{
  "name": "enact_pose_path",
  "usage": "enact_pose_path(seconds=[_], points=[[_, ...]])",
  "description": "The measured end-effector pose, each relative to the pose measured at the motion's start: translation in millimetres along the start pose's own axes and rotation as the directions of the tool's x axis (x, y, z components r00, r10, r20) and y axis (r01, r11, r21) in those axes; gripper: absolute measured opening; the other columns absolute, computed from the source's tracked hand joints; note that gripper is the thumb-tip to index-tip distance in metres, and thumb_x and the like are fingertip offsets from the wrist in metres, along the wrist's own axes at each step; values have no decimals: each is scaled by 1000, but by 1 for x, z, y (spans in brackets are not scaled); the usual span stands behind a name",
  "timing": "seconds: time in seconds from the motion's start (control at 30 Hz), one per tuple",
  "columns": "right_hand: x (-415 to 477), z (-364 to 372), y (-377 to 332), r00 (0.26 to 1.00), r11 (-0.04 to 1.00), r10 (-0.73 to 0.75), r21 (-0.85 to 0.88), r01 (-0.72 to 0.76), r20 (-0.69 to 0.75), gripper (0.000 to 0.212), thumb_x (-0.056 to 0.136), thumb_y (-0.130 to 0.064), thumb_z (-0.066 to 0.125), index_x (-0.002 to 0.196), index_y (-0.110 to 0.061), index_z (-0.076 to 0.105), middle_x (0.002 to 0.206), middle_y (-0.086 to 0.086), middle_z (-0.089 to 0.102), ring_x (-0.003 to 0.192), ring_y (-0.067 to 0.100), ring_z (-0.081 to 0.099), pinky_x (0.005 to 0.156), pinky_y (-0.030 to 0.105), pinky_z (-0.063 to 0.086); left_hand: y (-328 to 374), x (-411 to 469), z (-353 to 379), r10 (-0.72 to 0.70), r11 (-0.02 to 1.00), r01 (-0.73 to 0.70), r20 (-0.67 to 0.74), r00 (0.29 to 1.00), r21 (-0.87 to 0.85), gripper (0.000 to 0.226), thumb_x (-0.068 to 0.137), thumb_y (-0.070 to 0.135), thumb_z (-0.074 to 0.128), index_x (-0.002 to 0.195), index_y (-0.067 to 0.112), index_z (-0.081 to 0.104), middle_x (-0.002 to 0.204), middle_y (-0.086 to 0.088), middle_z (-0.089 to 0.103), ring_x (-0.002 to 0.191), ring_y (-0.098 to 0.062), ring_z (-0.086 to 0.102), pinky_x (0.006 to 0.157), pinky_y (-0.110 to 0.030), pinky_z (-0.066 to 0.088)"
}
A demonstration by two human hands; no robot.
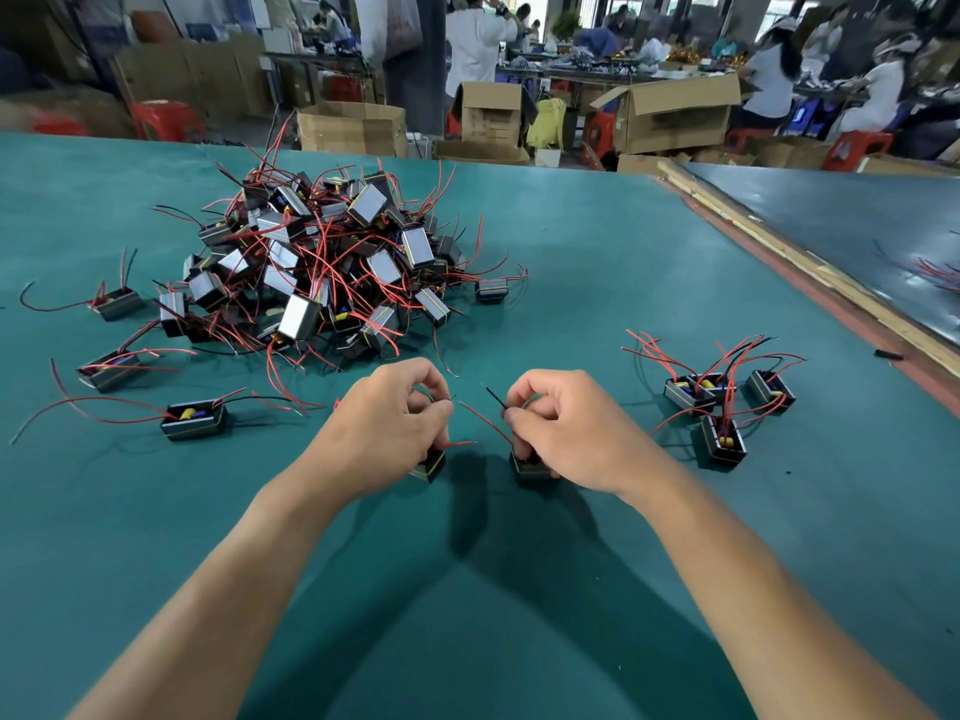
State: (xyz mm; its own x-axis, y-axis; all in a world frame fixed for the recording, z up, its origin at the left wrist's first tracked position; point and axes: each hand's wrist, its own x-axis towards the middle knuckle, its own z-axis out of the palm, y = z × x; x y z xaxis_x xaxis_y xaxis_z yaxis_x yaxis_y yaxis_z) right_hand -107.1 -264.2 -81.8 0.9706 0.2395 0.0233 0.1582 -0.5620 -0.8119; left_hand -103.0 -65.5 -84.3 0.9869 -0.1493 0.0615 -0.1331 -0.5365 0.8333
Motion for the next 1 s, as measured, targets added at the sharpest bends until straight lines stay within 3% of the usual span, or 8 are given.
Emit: enact_pose_path(seconds=[0.13,0.3,0.43,0.53,0.63,0.77,0.9,1.0], points=[[0,0,2,1000,999,11,-31,-10,29,15,96,-21,56,85,-17,66,50,-5,53,46,14,38,46,20,33,0,-1,-1,12,1000,-12,2,1000,-21,20,97,12,54,79,22,53,57,3,65,51,-20,49,56,-35,45],[-2,-3,-2,996,999,1,40,-4,89,32,96,-20,57,66,-11,65,47,-6,36,46,12,25,44,21,23,1,0,-3,19,1000,-19,-25,1000,10,24,97,12,52,78,25,52,55,5,62,54,-20,50,61,-46,52],[-6,-3,-6,982,997,-79,35,74,171,36,91,-29,60,60,-11,60,51,2,41,51,15,31,48,26,26,0,0,-3,17,1000,-16,-47,999,12,22,97,13,53,79,25,52,56,2,62,52,-18,49,58,-45,51],[-7,1,-6,975,995,-100,35,94,201,34,92,-28,60,66,-7,61,53,3,44,52,15,32,49,26,28,0,0,-1,28,1000,-28,-30,999,7,19,96,16,57,78,24,54,53,4,61,44,-13,44,50,-31,40],[-6,3,-5,976,996,-89,36,83,199,28,96,-23,57,74,-8,66,51,-4,49,50,13,38,51,26,33,0,0,-1,49,998,-49,15,999,-29,17,93,19,64,78,20,57,50,4,59,42,-11,42,50,-26,37],[-5,2,-4,983,995,-92,42,86,159,24,96,-19,56,76,-12,67,52,-6,52,49,11,42,50,21,35,1,0,-2,59,995,-54,61,996,-84,20,83,28,77,79,17,60,52,4,55,45,-12,39,50,-26,33],[-3,0,-2,989,992,-124,8,124,80,20,94,-20,60,77,-14,69,60,1,61,48,3,42,51,14,34,1,-1,-3,46,989,-37,61,997,-144,25,77,21,82,82,16,58,52,7,53,47,-11,38,49,-24,34],[-2,-1,1,987,986,-157,-49,159,29,19,93,-22,64,77,-18,72,57,-13,56,51,1,44,55,12,33,3,-1,-5,35,984,-18,91,995,-179,31,72,13,85,86,13,57,56,4,61,50,-11,45,52,-25,38]])
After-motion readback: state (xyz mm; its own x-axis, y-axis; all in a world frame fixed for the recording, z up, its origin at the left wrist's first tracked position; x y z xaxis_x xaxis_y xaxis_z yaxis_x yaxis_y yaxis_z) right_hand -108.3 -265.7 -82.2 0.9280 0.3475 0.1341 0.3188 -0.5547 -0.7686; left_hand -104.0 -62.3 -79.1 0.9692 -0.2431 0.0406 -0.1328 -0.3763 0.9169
